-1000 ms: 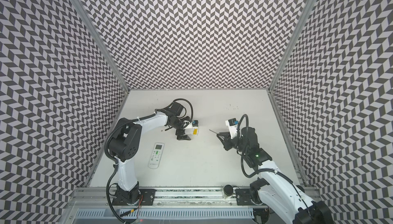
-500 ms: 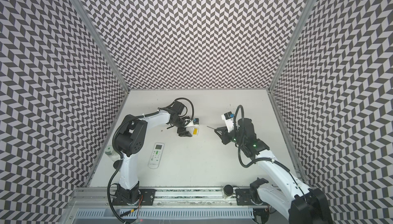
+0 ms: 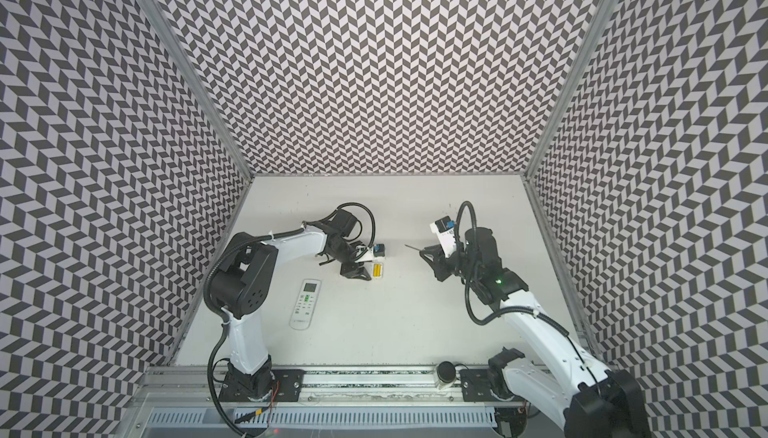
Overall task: Unload the batteries from the remote control
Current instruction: 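Move the left gripper over the opened remote while the right gripper brings the screwdriver, then insert the screwdriver tip beside the yellow batteries with the right gripper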
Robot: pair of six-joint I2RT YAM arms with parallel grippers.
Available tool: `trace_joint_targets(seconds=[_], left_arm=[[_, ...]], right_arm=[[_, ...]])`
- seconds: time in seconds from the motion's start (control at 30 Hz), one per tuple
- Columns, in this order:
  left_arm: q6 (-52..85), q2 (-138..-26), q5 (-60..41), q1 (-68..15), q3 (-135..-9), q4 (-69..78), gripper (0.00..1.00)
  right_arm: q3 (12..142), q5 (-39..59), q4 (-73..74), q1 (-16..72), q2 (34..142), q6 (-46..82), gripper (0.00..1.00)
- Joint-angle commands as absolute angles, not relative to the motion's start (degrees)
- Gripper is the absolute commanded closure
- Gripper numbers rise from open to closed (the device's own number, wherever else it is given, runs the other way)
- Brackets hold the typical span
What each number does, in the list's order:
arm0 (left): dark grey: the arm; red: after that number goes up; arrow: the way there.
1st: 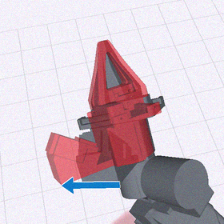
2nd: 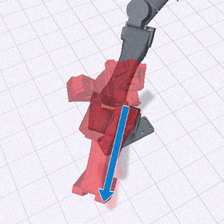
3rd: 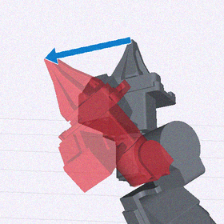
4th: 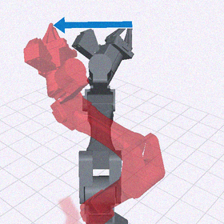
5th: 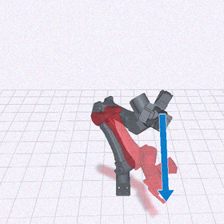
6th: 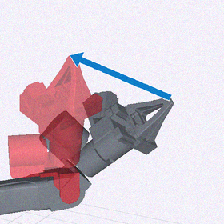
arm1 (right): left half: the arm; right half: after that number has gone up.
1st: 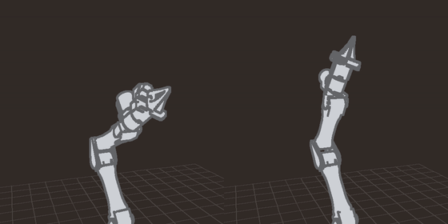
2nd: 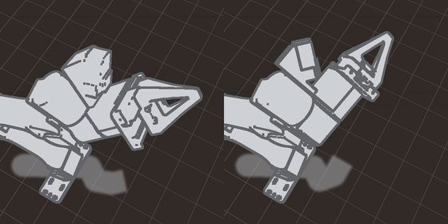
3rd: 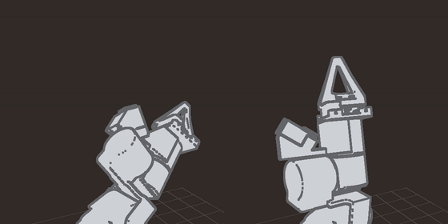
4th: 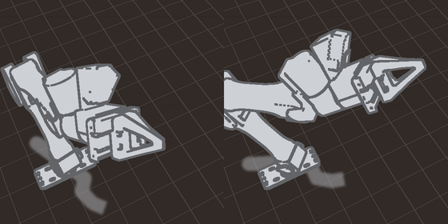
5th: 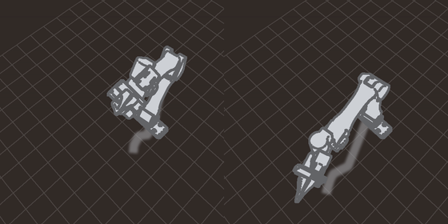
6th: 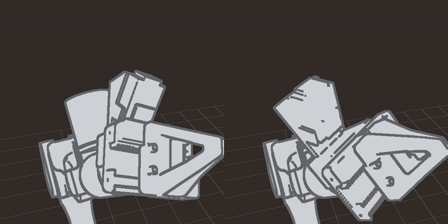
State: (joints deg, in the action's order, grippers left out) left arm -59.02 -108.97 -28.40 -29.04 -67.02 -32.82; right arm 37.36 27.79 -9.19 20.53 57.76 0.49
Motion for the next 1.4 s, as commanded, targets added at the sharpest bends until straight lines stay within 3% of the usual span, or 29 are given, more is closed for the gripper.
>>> trace_joint_targets(seconds=[0.0,0.37,0.7,1.37], left_arm=[[-56.96,-103.85,-31.0,-31.14,-63.07,-35.76,0.48],[-53.78,-98.05,-25.48,-34.25,-51.18,-25.89,0.41],[-54.93,-98.07,-24.71,-35.02,-48.95,-21.3,0.23],[-55.28,-99.4,-27.03,-37.64,-48.3,-18.55,0.26]], right_arm=[[37.3,27.98,-8.34,21.29,57.25,-3.27,1.0],[37.73,33.71,-8.43,27.54,66.49,-10.12,1.0],[40.72,36.29,-11.52,33.51,76.09,-11.57,1.0],[40.36,34.45,-10.81,37.62,79.41,-14.15,1.0]])
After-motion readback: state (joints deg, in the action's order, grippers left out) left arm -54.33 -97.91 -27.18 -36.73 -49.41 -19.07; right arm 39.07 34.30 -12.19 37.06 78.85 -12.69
